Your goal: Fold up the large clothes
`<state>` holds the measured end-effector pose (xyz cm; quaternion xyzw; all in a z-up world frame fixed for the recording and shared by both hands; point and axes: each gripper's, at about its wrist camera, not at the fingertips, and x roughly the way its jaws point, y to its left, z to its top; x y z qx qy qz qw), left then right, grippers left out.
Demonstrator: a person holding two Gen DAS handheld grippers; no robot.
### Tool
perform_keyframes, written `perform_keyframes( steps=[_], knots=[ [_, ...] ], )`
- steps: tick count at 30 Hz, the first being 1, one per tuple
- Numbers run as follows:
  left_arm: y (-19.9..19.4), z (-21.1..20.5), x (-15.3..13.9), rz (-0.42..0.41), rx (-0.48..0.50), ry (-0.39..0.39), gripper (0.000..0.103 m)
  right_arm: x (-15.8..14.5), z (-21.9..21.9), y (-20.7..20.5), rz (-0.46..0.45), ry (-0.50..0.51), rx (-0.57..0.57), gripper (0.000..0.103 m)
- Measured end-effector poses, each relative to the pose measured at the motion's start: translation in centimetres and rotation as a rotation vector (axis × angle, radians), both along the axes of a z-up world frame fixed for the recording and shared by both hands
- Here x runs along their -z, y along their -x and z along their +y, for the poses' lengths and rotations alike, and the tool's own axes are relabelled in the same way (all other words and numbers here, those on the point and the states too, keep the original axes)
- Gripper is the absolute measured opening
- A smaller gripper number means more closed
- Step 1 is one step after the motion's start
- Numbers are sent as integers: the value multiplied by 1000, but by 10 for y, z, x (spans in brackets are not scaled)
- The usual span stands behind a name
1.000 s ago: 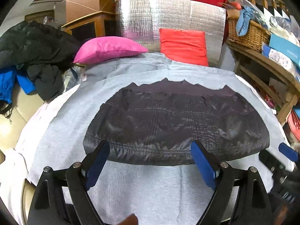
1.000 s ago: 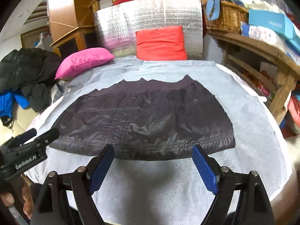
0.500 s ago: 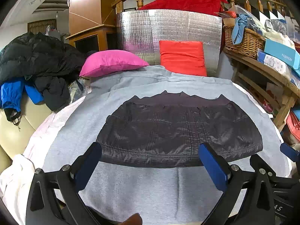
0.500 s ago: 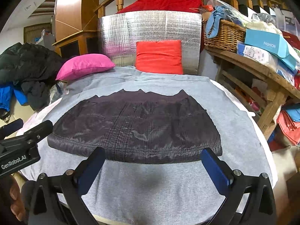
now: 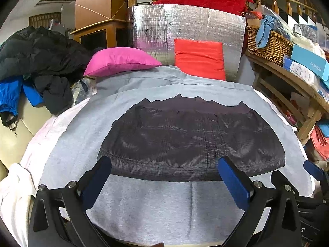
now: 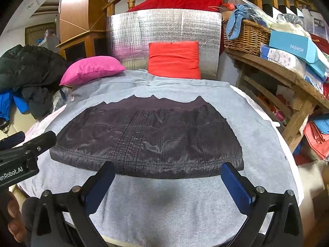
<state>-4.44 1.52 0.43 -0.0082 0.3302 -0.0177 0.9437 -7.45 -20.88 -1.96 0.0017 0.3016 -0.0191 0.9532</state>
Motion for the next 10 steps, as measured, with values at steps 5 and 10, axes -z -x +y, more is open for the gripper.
perform_keyframes(
  steps=[5, 10],
  knots=[
    [-1, -1, -1, -4, 13, 1, 103, -1, 0, -2, 0, 3, 1, 103],
    [-2, -1, -1, -10, 16, 9, 103, -2, 1, -3, -5, 11, -1, 103]
  ],
)
